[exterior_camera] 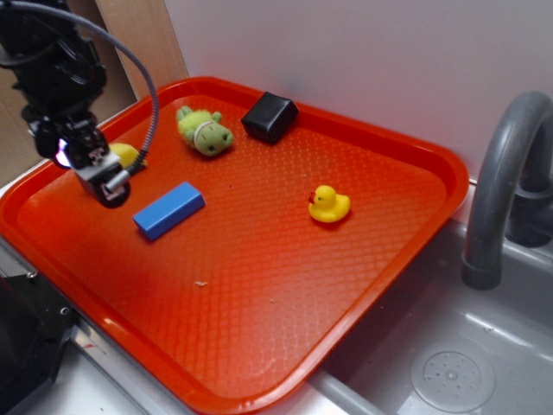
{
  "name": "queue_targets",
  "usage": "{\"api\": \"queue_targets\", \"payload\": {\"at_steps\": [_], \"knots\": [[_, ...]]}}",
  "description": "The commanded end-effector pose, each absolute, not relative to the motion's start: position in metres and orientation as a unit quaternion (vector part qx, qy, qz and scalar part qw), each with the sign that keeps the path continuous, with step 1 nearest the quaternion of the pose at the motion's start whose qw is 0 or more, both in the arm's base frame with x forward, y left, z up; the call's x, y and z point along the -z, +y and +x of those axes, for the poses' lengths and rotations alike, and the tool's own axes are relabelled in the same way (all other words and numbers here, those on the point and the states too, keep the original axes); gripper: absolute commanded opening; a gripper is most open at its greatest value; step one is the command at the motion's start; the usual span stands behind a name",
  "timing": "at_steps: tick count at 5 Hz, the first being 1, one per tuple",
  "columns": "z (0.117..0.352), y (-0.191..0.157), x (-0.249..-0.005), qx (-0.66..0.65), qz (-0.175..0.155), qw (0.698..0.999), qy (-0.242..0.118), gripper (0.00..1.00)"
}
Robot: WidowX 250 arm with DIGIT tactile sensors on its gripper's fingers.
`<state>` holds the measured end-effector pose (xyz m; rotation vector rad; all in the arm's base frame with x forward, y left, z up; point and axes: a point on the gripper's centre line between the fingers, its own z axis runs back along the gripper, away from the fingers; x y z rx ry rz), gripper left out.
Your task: Grab the blue block.
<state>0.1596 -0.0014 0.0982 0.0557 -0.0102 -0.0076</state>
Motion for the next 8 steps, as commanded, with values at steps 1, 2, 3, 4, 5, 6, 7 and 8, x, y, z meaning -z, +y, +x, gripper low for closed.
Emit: {"api": "queue_targets", "payload": {"at_steps": [1,2,3,4,5,6,7,8], "knots": [[0.205,-0.014,-0.075,-0.005,0.022,1.0,0.009,1.0],[0.215,-0.015,-0.047,0.014,0.038,0.998,0.038,1.0],[0.199,-0.006,-0.015,0.025,0.051,0.996,0.068,1.0],[0.193,-0.001,0.002,0.043,0.066,0.994,0.076,0.0],[0.196,-0.001,-0.005,0.045,0.057,0.995,0.066,0.0],[0.197,-0.002,-0.022,0.035,0.056,0.996,0.058,0.0],[0.193,0.001,-0.068,-0.027,0.062,0.993,0.097,0.0],[0.187,0.005,-0.117,-0.089,0.042,0.993,0.059,0.0]]}}
